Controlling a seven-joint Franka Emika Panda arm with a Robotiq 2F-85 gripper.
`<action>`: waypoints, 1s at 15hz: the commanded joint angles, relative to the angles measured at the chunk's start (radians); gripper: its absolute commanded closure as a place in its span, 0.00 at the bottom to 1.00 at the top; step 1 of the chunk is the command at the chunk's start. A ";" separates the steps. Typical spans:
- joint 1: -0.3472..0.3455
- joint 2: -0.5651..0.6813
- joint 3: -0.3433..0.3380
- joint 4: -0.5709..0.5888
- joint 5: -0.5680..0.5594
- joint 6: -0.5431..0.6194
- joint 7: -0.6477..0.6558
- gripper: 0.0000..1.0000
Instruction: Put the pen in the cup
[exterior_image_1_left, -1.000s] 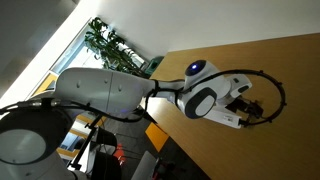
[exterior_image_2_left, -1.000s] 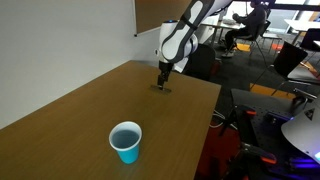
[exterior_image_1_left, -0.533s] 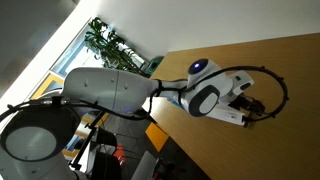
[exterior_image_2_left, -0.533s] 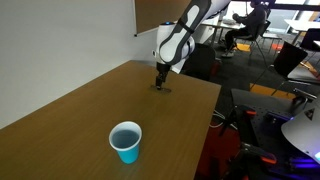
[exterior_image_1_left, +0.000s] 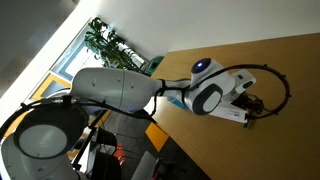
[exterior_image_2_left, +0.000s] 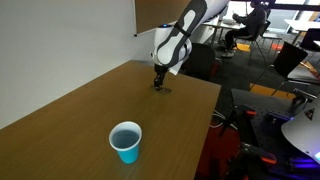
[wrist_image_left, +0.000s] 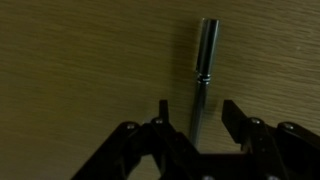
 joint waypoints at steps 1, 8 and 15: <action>0.018 0.018 -0.019 0.037 -0.024 -0.016 0.037 0.67; 0.019 0.030 -0.022 0.058 -0.024 -0.022 0.040 1.00; 0.039 -0.034 -0.035 0.004 -0.028 -0.020 0.059 0.97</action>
